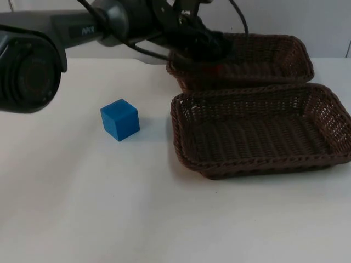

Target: Pick up one cube with the left hand and place it into the upper basket. Pick up one cube with the right hand and place it into the lower basket.

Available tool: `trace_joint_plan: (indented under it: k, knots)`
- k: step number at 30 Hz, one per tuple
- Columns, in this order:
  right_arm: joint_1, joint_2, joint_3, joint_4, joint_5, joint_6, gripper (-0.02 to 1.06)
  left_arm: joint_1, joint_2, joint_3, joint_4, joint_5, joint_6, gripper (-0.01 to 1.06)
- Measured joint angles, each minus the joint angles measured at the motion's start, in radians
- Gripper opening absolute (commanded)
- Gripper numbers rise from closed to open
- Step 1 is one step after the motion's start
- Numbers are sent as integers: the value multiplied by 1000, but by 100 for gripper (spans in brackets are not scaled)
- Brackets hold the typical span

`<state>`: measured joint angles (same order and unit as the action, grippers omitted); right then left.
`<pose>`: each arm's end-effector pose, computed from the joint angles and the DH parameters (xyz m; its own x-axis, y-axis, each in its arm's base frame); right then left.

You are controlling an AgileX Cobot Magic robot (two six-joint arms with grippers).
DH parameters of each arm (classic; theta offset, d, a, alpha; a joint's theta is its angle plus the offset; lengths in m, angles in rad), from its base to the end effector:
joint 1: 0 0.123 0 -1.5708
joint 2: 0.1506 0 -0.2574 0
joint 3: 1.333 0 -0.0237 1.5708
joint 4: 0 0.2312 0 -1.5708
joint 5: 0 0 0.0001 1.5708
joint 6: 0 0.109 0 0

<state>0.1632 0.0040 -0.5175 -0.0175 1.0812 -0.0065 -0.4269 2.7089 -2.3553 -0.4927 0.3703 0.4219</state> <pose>0.0196 0.0015 0.2624 -0.4538 -0.0897 -0.8866 -0.1556 0.9876 -0.0202 0.5069 -0.2511 0.0963 -0.5331 0.1969 -0.8228 0.5149 0.8472 -0.1309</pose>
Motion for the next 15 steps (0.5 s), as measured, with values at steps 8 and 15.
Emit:
trace_joint_plan:
  k: [8,15]
  knots:
    - [0,0,0,0,0,6,81,0,17,0,-5,2,7,0]
    - [0,0,0,-1,0,6,81,0,19,0,-14,11,7,9]
